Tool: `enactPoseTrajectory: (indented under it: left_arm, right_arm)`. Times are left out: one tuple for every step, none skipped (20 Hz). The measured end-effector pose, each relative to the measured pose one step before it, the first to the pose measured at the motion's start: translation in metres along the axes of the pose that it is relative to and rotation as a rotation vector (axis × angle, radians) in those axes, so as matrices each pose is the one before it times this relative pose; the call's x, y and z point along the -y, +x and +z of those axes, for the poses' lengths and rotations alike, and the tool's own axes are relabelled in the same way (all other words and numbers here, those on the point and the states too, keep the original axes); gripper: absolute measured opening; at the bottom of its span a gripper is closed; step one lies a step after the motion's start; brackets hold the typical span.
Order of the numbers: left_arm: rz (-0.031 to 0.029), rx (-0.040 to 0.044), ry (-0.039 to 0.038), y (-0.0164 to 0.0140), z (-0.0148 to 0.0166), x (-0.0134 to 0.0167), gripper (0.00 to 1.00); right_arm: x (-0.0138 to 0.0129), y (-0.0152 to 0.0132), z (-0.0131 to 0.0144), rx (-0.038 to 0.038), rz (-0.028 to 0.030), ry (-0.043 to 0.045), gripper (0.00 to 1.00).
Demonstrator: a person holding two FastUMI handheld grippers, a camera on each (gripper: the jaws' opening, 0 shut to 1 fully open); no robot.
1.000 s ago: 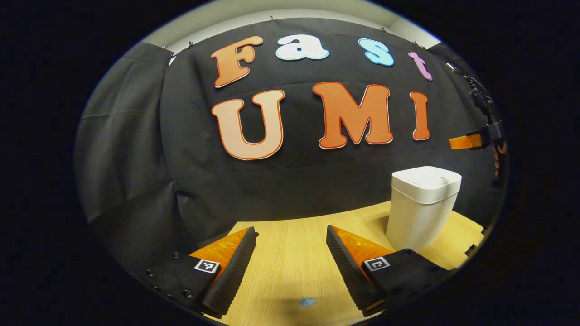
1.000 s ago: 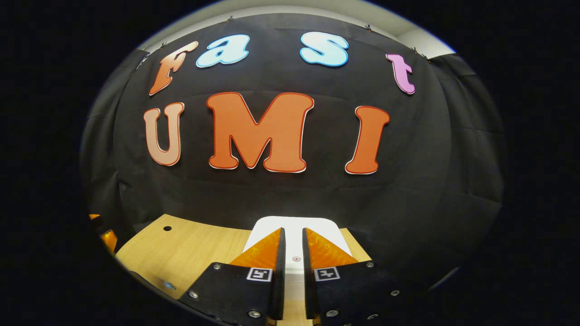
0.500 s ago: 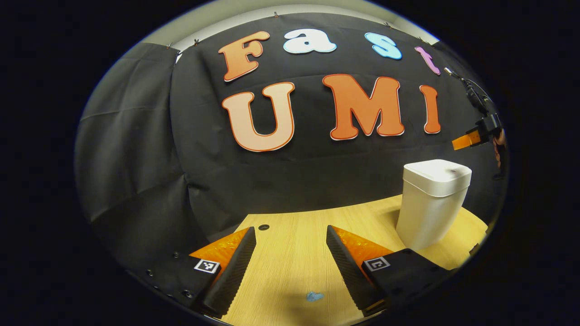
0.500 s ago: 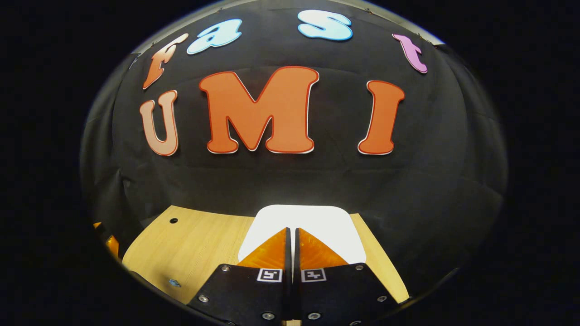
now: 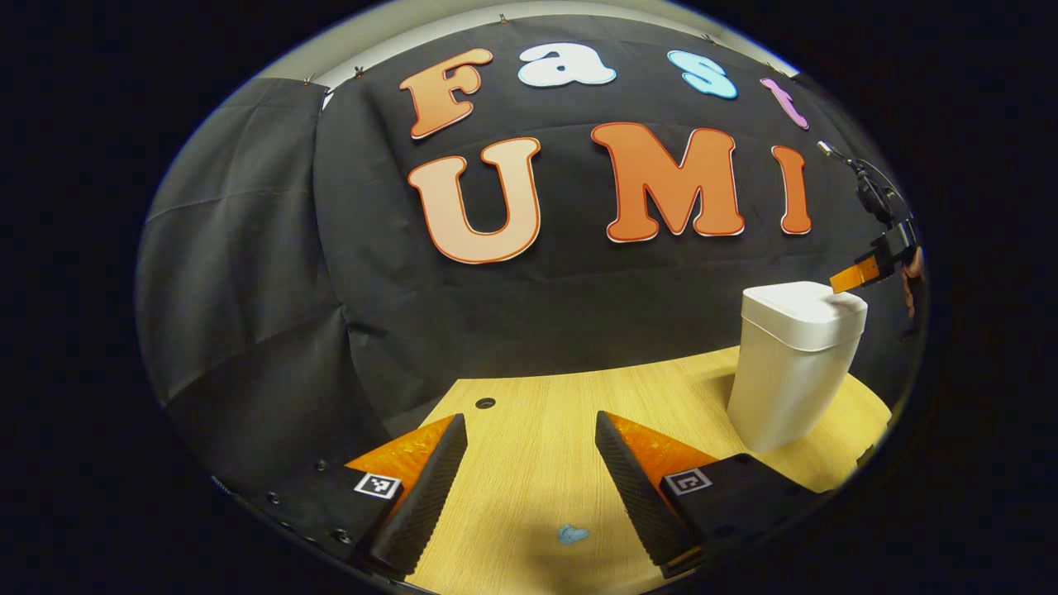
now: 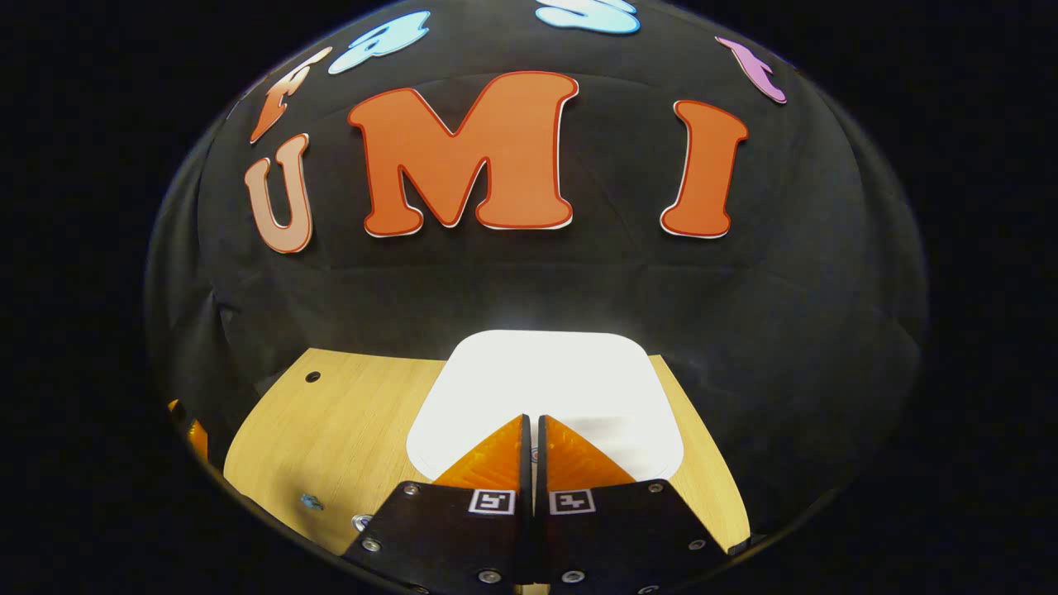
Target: Press the lid of the desktop garbage bin to open it, pick up the crumpled paper on the desktop and throw it into the bin, then pick up the pop can on the desktop and drop it into the bin, and finally close the garbage bin lid.
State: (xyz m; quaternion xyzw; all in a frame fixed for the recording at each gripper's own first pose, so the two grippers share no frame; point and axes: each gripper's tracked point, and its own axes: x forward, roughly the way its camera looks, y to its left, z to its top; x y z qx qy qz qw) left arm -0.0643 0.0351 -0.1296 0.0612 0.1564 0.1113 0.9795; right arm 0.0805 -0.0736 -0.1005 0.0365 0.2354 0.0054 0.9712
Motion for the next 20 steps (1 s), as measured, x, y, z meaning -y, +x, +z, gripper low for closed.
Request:
enactPoseTrajectory:
  left_arm:
    - [0.00196,0.00155,-0.00005,-0.00052,0.00002,-0.00037,0.99]
    - [0.00012,0.00008,0.00135,-0.00011,0.00026,0.00188,0.96]
    - [0.00294,-0.00128,0.00241,0.00011,-0.0013,0.00121,0.97]
    - [0.00271,-0.00108,0.00008,-0.00032,0.00139,0.00007,0.96]
    - [0.00195,-0.00315,-0.0011,0.00088,-0.00176,0.00044,0.96]
    - [0.00132,-0.00286,-0.00146,0.0006,-0.00002,0.00083,0.96]
    - [-0.0001,-0.0018,-0.00067,-0.00257,0.0007,0.00153,0.96]
    - [0.00064,-0.00036,-0.00022,0.00073,0.00029,0.00136,1.0]
    - [-0.00089,0.00044,0.00059,0.00141,-0.00106,0.00329,1.0]
    - [-0.00101,0.00068,0.00086,0.00023,0.00041,0.00289,1.0]
    - [-0.00277,0.00146,0.00088,-0.00011,0.00124,0.00145,1.0]
    - [-0.00265,0.00182,0.00155,0.00018,0.00143,0.0026,1.0]
    - [-0.00062,0.00324,0.00186,-0.00119,0.00007,0.00151,1.0]
    - [-0.00029,0.00372,0.00106,-0.00038,0.00177,0.00027,1.0]
    - [0.00094,0.00253,0.0005,-0.00022,0.00132,0.00189,1.0]
    - [0.0011,0.00523,0.00103,0.00016,0.00126,0.00039,1.0]
    - [0.00534,0.00493,0.00121,0.00011,0.0011,-0.00181,0.99]
    - [0.0041,0.00247,-0.0004,-0.001,0.00155,-0.00053,0.98]
    - [0.00078,0.00035,-0.00117,-0.0009,0.00046,0.0004,0.97]
    - [-0.00162,0.00063,-0.00021,-0.00074,0.00117,0.00115,0.96]
  right_arm:
    - [0.00143,0.00283,-0.0038,-0.00946,-0.00395,-0.00205,0.01]
    - [0.00027,0.0032,-0.00335,-0.0129,0.00281,0.00279,0.01]
    - [0.00008,0.0005,-0.00454,-0.01508,0.00359,0.00571,0.01]
    - [-0.00014,0.00151,0.00605,0.01289,0.00429,0.00706,0.01]
    - [0.00069,-0.00051,-0.00501,-0.01488,0.00453,-0.00335,0.01]
    - [0.00024,-0.0023,0.00183,-0.0043,0.00079,-0.00584,0.01]
    - [-0.00008,0.00273,-0.003,-0.0175,-0.003,-0.0068,0.01]
    - [-0.00045,-0.0011,0.00059,-0.0052,-0.00732,-0.00389,0.01]
    - [-0.00016,0.00017,-0.00088,-0.01198,-0.0058,-0.01116,0.01]
    - [-0.0002,0.00086,-0.00045,-0.00511,-0.00216,-0.01327,0.01]
    - [-0.0002,-0.00094,0.00013,-0.00562,0.00044,-0.00737,0.01]
    - [-0.00014,0.00016,-0.00002,-0.01315,0.00433,-0.00207,0.01]
    - [-0.00004,-0.0009,-0.00099,-0.0081,0.00571,0.0098,0.01]
    - [-0.00018,0.00094,-0.00074,-0.01401,0.00559,0.01114,0.01]
    - [0.00046,-0.00037,-0.00092,-0.0041,0.00129,0.0041,0.01]
    - [-0.00031,0.00189,0.00147,0.00037,-0.00096,-0.00555,0.01]
    - [-0.00002,-0.0024,0.00077,0.01199,0.00054,-0.01725,0.01]
    - [-0.00021,-0.00007,0.00138,0.00297,-0.00079,-0.00427,0.01]
    - [0.00037,-0.0031,0.00247,0.02013,0.00138,-0.00338,0.01]
    - [0.00059,-0.00068,0.00528,0.02666,-0.00022,0.00238,0.01]
